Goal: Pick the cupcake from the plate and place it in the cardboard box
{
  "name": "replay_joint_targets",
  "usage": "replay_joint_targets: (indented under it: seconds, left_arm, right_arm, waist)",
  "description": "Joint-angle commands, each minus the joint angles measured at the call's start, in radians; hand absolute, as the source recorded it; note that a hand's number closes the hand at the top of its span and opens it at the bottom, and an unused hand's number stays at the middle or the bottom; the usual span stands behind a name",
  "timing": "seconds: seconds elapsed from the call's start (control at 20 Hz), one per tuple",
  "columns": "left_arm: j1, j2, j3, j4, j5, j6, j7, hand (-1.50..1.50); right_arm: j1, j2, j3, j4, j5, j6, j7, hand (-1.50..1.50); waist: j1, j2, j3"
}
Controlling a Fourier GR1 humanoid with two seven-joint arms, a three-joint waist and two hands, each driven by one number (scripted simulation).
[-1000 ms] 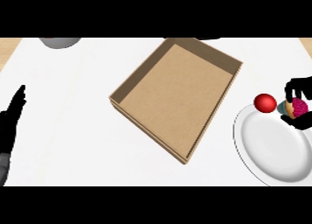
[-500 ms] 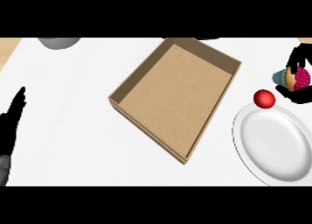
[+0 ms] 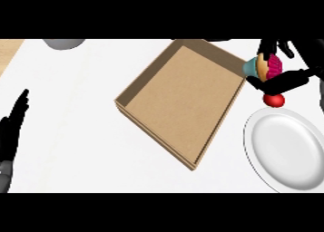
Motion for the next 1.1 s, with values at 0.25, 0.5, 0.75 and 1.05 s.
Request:
replay_joint_targets:
  seconds: [0.25,0.5,0.75,1.05]
  left_arm:
    - [-0.018,-0.033,-0.004,-0.019,-0.034,-0.007,0.021,0.00]
    - [-0.023,-0.041,0.002,-0.059,-0.046,-0.004,0.062,0.00]
    - [-0.048,0.008,0.047,0.003,-0.030,-0.072,0.017,0.00]
    - [-0.018,-0.051,0.030,0.010,-0.045,-0.054,-0.019,0.00]
  right_arm:
    - [-0.266,0.234,-0.015,0.207,-0.009,0.044,0.203,1.50]
    - [-0.365,0.387,0.011,0.382,0.061,-0.037,0.213,1.50]
    - [-0.484,0.476,-0.005,0.603,0.119,-0.104,0.184,1.50]
    - [-0.543,0.535,-0.028,0.861,0.201,-0.259,0.156,1.50]
  waist:
    - [0.014,0.005,0.000]
    - [0.022,0.006,0.001]
    - [0.027,0.008,0.001]
    - [0.038,0.014,0.000]
